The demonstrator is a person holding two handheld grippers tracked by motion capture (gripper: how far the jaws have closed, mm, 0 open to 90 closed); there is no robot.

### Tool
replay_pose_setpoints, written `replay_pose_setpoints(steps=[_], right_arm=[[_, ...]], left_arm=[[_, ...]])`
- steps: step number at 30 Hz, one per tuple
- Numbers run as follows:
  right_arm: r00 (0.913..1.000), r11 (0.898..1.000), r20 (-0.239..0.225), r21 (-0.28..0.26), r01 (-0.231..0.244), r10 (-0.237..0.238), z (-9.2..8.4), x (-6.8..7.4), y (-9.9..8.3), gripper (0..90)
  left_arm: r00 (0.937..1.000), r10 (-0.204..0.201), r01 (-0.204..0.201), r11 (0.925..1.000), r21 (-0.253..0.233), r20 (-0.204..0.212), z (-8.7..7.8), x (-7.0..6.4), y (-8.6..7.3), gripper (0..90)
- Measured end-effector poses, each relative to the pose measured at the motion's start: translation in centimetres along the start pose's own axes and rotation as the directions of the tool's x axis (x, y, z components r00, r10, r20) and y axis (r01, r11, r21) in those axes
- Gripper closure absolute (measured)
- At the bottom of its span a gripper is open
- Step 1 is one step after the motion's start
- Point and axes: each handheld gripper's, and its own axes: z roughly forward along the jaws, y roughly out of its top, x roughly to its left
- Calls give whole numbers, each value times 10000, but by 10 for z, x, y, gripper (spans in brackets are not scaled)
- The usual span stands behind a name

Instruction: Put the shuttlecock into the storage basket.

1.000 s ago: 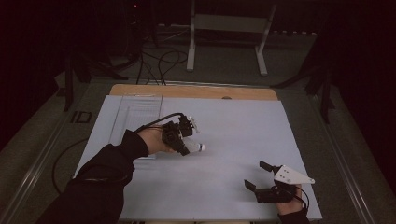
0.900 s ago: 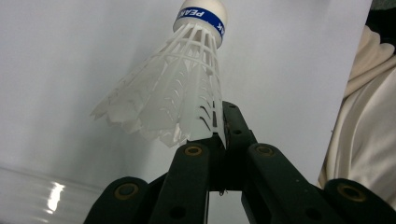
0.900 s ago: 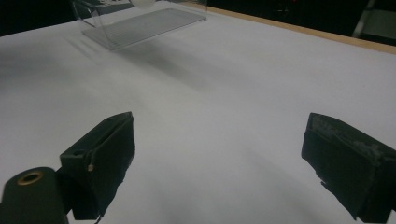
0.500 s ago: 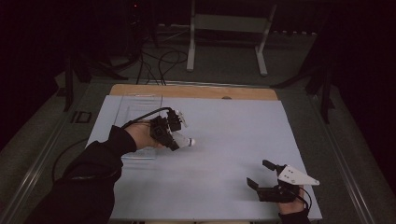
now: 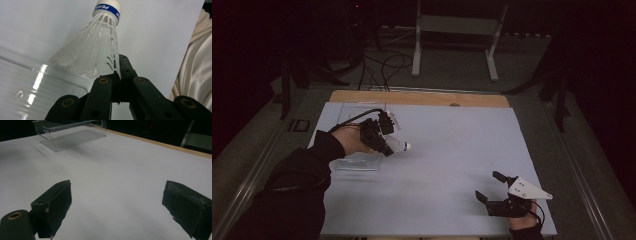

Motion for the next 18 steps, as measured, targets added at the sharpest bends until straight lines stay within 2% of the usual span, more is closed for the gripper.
replay_pose_setpoints(steps=[18], right_arm=[[10000,10000,-47,60,66,-65,2,1,0,90]], left_arm=[[9982,-451,452,9990,4,-397,-24,15,-30,900]])
